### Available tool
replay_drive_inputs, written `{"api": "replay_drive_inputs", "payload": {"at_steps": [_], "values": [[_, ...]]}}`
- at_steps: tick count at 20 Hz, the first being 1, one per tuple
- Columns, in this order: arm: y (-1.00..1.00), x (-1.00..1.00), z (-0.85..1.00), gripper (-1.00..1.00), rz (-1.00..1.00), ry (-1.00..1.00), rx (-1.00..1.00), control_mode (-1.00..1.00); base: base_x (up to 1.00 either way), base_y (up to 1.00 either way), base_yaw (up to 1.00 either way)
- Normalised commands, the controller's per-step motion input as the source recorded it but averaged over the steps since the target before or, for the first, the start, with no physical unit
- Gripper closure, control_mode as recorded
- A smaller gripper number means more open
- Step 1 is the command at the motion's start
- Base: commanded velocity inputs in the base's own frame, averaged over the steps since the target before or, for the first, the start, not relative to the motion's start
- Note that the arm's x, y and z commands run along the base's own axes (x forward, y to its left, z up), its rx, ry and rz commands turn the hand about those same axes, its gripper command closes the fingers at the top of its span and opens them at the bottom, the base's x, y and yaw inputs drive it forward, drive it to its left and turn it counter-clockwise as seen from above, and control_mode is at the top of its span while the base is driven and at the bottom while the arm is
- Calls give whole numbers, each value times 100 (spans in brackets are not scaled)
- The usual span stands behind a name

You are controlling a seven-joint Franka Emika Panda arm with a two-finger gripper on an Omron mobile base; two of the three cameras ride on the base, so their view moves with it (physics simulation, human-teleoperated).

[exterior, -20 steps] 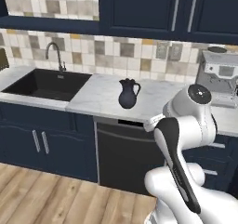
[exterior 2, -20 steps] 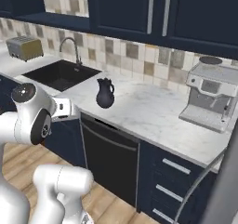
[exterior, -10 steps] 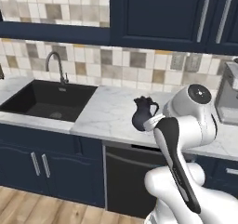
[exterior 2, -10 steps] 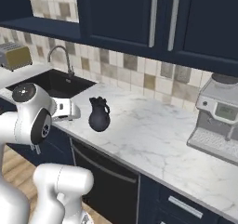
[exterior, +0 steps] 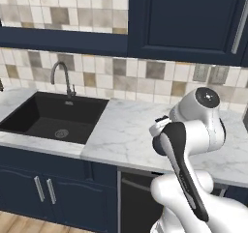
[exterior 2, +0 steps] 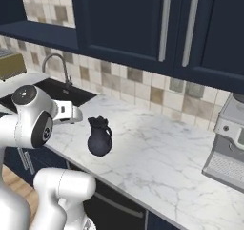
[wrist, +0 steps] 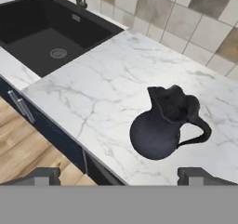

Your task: Move the bread and juice from the top shelf to the second highest shelf to make space. Then, place the pitcher from the counter on the cleared top shelf.

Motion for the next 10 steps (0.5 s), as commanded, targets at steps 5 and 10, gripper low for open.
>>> {"api": "replay_drive_inputs", "payload": {"at_steps": [5, 10], "values": [[0, 12, -2, -100, 0, 0, -1, -100, 7, 1, 0], [-13, 0, -2, -100, 1, 0, -2, -100, 0, 0, 0]]}}
